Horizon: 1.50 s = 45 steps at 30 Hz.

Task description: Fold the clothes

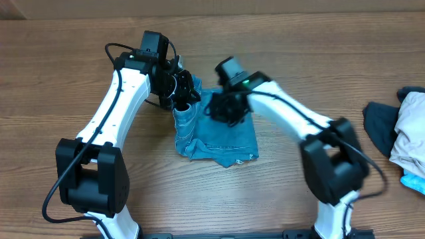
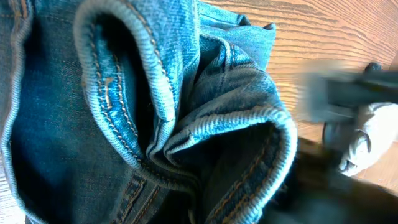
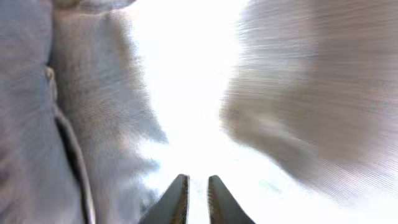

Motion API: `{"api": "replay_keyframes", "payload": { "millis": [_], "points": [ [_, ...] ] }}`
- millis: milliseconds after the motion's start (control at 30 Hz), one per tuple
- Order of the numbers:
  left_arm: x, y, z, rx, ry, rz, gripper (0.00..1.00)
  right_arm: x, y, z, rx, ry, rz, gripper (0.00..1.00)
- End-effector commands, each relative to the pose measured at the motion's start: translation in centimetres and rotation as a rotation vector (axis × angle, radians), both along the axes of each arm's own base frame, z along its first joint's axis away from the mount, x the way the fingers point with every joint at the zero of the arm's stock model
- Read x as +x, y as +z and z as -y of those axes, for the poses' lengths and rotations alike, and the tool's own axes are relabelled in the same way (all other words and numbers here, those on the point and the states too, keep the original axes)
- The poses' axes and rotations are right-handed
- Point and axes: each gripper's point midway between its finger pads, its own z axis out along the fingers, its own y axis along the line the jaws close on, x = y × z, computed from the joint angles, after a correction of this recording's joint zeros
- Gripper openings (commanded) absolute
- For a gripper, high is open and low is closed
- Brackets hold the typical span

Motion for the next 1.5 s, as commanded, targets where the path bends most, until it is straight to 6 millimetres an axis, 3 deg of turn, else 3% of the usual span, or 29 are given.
{"api": "replay_keyframes", "payload": {
  "millis": [0,33,67,100,167,233,400,533,633,867,1067,1133,1200,1267,1367,1467],
  "points": [
    [0.0,1.7,0.8,-0.037,0.007,0.016,0.05,3.1,7.9,6.1,-0.057,-0.109,0.214,0.22],
    [0.0,1.7,0.8,-0.04,0.015,0.01,0.04,3.5,9.6,8.8,-0.066,-0.165,0.235,0.27],
    [0.0,1.7,0.8,-0.04,0.02,0.006,0.04,3.7,10.4,10.7,-0.073,-0.207,0.24,0.29],
    [0.0,1.7,0.9,-0.042,0.025,0.001,0.04,4.0,11.0,13.9,-0.087,-0.264,0.235,0.31],
    [-0.1,1.7,1.1,-0.042,0.026,-0.003,0.04,4.1,10.5,16.3,-0.074,-0.245,0.212,0.3],
    [-0.1,1.9,2.1,-0.052,0.029,0.001,0.04,3.4,8.5,17.2,-0.061,-0.202,0.171,0.29],
    [-0.7,1.9,5.9,-0.035,0.01,0.025,0.06,2.0,3.9,16.4,-0.019,-0.183,0.113,0.27],
    [-1.2,1.5,7.2,0.015,0.03,0.028,0.06,0.6,0.3,16.5,-0.032,-0.18,0.037,0.28],
    [-1.3,1.5,7.5,0.011,0.032,0.025,0.04,0.4,-2.0,17.8,-0.115,-0.193,-0.001,0.28],
    [-1.7,2.3,9.5,-0.02,-0.016,0.057,0.04,-0.1,-3.9,18.4,-0.157,-0.195,-0.048,0.3],
    [-2.8,1.6,11.7,0.066,-0.055,0.12,0.08,-0.1,-3.6,17.1,-0.084,-0.183,-0.058,0.3],
    [-3.3,1.1,12.8,0.098,-0.079,0.143,0.22,0.1,-3.5,16.7,-0.059,-0.178,-0.053,0.3],
    [-3.6,0.6,13.5,0.113,-0.093,0.151,0.23,0.1,-3.5,16.7,-0.059,-0.178,-0.054,0.3],
    [-3.7,0.1,14.4,0.11,-0.109,0.159,0.32,0.1,-3.5,16.7,-0.059,-0.179,-0.054,0.3],
    [-3.6,-0.7,15.0,0.103,-0.12,0.155,0.32,0.2,-3.5,16.7,-0.058,-0.179,-0.05,0.3],
    [-3.9,-2.7,15.7,0.119,-0.138,0.124,0.3,0.3,-3.5,16.7,-0.057,-0.18,-0.045,0.3]
  ]
}}
